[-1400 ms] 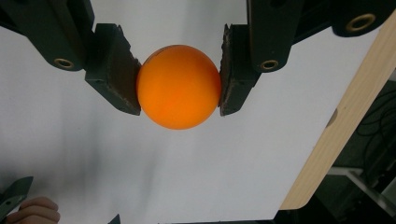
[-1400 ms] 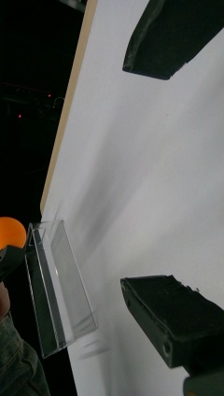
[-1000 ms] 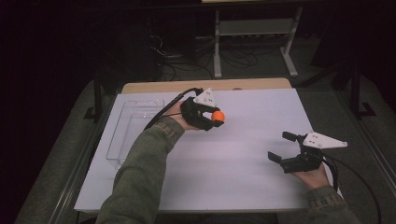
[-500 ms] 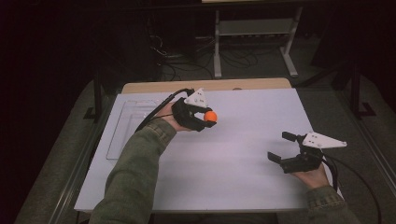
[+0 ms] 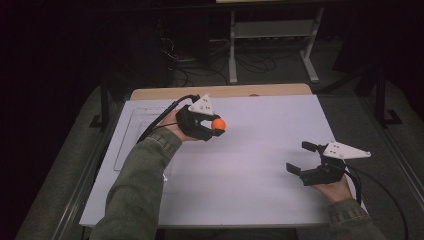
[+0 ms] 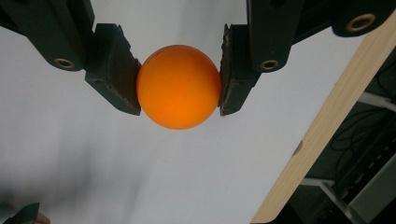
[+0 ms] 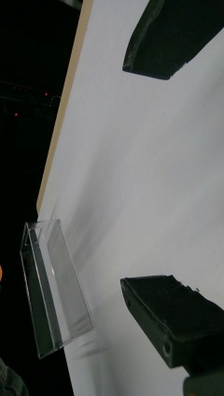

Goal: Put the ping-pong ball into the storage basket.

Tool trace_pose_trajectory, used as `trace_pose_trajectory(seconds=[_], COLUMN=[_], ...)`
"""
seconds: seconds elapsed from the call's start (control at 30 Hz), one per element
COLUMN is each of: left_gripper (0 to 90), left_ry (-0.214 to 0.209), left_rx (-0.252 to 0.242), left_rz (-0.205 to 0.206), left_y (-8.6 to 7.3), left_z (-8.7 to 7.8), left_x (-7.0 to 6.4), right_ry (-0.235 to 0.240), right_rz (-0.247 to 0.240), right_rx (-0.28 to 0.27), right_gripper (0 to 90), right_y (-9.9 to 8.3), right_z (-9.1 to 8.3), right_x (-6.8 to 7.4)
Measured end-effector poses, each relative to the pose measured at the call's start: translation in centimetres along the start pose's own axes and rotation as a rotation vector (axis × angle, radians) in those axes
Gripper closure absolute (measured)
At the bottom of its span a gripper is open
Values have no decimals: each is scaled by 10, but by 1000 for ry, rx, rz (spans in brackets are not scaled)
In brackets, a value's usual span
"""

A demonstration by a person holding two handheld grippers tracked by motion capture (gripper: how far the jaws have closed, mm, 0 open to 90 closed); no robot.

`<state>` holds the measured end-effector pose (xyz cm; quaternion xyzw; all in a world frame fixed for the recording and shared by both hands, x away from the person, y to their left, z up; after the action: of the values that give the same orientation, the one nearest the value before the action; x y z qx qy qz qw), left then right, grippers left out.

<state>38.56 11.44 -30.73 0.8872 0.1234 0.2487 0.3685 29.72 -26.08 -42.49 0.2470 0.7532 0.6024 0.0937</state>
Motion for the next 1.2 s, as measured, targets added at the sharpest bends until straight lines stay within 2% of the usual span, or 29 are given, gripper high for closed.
trace_pose_trajectory(seconds=[0.37, 0.63, 1.2], left_gripper=[503, 503, 504], left_ry=[19, 34, 64], left_rx=[8, -14, 7], left_rz=[-9, -31, -45], left_y=[-9, -12, -26], left_z=[-14, -22, -38], left_x=[4, 8, 11], right_ry=[0, 0, -1], right_rz=[-1, 1, -2], right_rx=[8, 8, 15], right_gripper=[0, 0, 0], right_y=[-1, -1, -1], right_z=[1, 1, 1], right_x=[0, 0, 0])
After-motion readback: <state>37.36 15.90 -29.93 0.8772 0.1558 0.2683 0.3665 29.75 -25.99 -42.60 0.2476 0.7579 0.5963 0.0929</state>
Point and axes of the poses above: each handheld gripper's, and its own axes: z roughly forward along the jaws, y roughly out of its top, x roughly to its left, the point moved 1 cm from there along z, roughly forward along the jaws, and after that the axes turned 13 degrees about y, right-handed, at the moved point
